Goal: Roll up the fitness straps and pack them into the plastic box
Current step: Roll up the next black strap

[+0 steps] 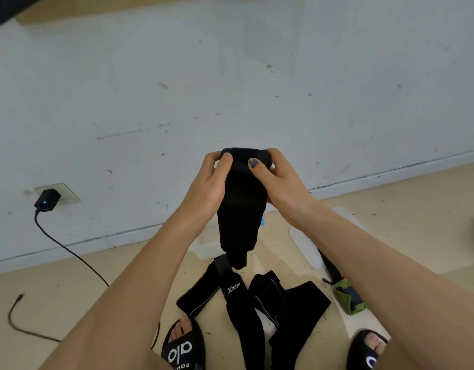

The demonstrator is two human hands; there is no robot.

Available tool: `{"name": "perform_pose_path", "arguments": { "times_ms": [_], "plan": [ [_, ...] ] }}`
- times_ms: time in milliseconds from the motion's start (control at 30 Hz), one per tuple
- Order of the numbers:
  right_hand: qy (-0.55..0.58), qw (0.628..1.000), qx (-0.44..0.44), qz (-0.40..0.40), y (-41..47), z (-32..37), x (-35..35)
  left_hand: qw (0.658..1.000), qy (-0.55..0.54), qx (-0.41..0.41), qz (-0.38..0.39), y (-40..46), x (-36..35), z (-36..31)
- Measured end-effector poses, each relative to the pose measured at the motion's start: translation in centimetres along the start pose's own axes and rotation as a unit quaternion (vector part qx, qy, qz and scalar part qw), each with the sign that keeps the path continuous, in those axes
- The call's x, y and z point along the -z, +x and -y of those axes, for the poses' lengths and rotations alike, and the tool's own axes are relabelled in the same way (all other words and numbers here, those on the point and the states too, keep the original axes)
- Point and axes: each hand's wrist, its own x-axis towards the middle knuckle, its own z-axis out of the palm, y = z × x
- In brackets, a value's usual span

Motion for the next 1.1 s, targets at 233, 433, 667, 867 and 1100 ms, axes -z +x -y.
{"name": "perform_pose_path", "arguments": {
  "times_ms": [233, 433, 667, 867, 1100],
  "plan": [
    [0.027, 0.999, -0.016, 0.025, -0.3, -0.3, -0.6, 0.998, -0.056, 0.024, 0.032, 0.5, -0.1, 0.2],
    [0.083, 0.993, -0.075, 0.024, -0.1, 0.0, -0.9, 0.999, -0.04, -0.021, 0.028, 0.4, -0.5, 0.4],
    [0.173, 0.982, -0.067, 0.038, -0.4, 0.4, -0.5, 0.996, -0.046, -0.055, 0.046, -0.1, -0.2, 0.2],
    [0.164, 0.983, -0.075, 0.034, -0.8, 0.5, -0.6, 0.996, -0.003, -0.07, 0.053, -0.5, -0.8, 0.4],
    [0.122, 0.991, -0.033, 0.033, -0.7, 0.1, -0.8, 0.997, -0.056, 0.009, 0.045, 0.1, -0.6, 0.4]
  ]
}}
